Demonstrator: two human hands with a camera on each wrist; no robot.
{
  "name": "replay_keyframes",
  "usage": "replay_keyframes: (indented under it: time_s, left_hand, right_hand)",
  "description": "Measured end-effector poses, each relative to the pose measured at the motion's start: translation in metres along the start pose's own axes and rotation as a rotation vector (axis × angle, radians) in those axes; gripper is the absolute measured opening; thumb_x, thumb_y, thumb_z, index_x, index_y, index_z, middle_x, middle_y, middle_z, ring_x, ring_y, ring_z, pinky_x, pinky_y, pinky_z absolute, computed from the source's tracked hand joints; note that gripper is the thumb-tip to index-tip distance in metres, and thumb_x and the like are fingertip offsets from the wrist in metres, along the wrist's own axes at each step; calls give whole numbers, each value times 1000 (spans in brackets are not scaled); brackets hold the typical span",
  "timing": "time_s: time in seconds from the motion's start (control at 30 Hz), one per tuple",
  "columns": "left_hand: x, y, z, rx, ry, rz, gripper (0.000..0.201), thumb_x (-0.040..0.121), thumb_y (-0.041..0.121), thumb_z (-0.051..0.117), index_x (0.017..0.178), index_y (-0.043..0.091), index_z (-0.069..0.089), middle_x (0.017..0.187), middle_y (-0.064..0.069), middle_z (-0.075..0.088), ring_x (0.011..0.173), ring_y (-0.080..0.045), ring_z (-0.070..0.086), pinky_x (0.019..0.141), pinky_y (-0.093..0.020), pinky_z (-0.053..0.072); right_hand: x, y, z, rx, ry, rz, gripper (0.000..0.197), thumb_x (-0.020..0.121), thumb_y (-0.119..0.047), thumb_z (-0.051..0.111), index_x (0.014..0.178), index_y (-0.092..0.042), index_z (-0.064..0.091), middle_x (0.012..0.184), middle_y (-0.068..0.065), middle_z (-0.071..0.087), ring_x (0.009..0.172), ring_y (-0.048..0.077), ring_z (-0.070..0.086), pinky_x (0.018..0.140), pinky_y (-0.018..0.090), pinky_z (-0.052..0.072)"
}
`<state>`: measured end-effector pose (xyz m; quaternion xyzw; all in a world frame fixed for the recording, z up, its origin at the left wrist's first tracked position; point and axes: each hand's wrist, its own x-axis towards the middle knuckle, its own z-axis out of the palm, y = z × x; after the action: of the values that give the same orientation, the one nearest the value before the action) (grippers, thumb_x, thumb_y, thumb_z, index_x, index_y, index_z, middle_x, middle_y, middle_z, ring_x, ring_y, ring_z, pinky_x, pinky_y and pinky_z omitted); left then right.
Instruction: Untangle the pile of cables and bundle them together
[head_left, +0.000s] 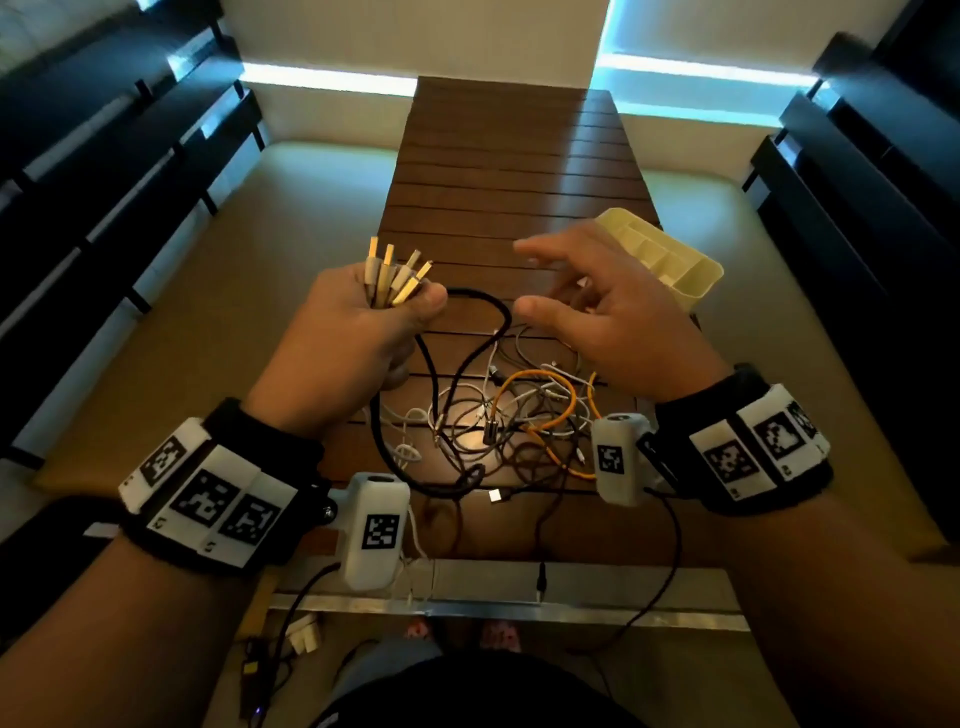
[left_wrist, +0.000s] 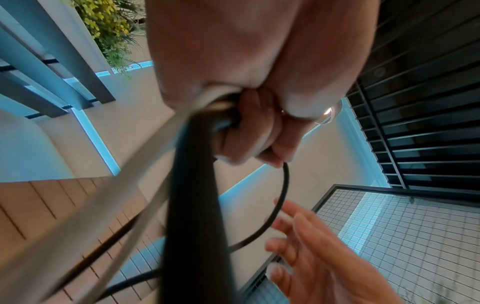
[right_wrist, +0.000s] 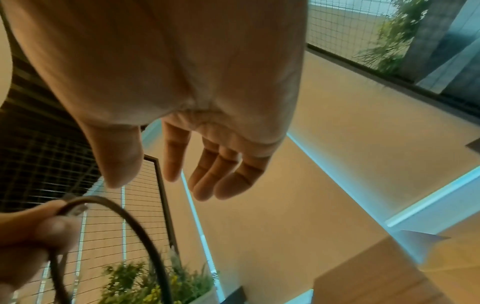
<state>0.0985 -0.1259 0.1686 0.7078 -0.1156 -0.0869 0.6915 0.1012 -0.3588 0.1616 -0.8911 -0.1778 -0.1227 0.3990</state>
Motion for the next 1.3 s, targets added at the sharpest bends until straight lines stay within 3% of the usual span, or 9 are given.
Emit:
replay_keyframes:
  time_s: [0.17, 0.3, 0.57, 0.67, 0.73, 0.9, 1.0, 1.17, 1.3]
  left_hand:
    - [-8, 1, 8, -13, -77, -10, 29, 97, 12, 57, 71, 15, 45, 54, 1, 24, 40, -12, 19, 41, -20, 22]
    - [-12, 3, 7, 7, -104, 2, 16, 95, 15, 58, 92, -1, 55, 55, -2, 24, 42, -12, 19, 43, -24, 18]
    - [-14, 2, -7, -18, -40, 63, 31, 100, 16, 52, 113, -12, 53, 49, 7, 30, 40, -9, 22, 40, -20, 23]
    - [-15, -1, -9, -53, -37, 54, 24, 100, 14, 52, 111, -8, 55, 47, 9, 28, 38, -8, 20, 40, -18, 23]
    - [-17, -4, -8, -66, -36, 39, 26, 100, 13, 53, 111, -10, 54, 48, 9, 27, 38, -8, 20, 40, -18, 24]
    - [-22, -7, -4, -79, -61, 35, 23, 100, 15, 53, 107, -7, 55, 50, 7, 28, 38, -9, 23, 39, -20, 25]
    - [-22, -8, -1, -88, -70, 47, 32, 100, 16, 53, 108, -15, 50, 50, 5, 28, 40, -9, 23, 40, -22, 25]
    - [-20, -15, -5, -155, -49, 8, 31, 98, 19, 54, 105, -12, 52, 50, 6, 27, 40, -8, 22, 40, -20, 24]
    - [-19, -21, -11, -154, -50, -17, 31, 91, 32, 57, 99, 1, 55, 50, 8, 32, 42, -9, 25, 41, -22, 27]
  right_hand:
    - [-11, -24, 18, -18, -74, -77, 13, 95, -23, 62, 105, -19, 70, 89, -13, 60, 80, 2, 57, 71, 13, 41]
    - [-28, -41, 17, 105, -119, 69, 11, 97, -21, 61, 97, -18, 71, 73, -3, 70, 65, 8, 67, 60, 16, 51]
    - [-65, -47, 34, 281, -583, 560, 19, 98, -27, 58, 99, -12, 69, 88, 4, 75, 75, 11, 72, 61, 22, 56]
    - [-68, -37, 36, -132, -743, 518, 33, 96, -46, 54, 114, -24, 69, 104, -6, 70, 90, 4, 66, 68, 19, 50]
    - [-65, -35, 35, -289, -718, 486, 35, 94, -51, 55, 118, -29, 67, 109, -9, 66, 98, 4, 60, 75, 19, 45]
    - [-47, -43, 43, 30, -426, 430, 47, 90, -38, 68, 134, -40, 53, 116, -22, 60, 104, -6, 57, 88, 20, 47]
    - [-40, -54, 57, 140, -507, 364, 50, 92, -33, 66, 138, -41, 47, 117, -23, 59, 103, -6, 57, 90, 22, 46]
    - [-34, -49, 68, 228, -777, 255, 22, 98, -23, 59, 118, -26, 66, 109, -10, 71, 102, 5, 65, 92, 20, 50]
    - [-22, -2, 72, 219, -487, 333, 16, 97, -25, 60, 109, -25, 70, 104, -9, 71, 99, 3, 65, 91, 27, 50]
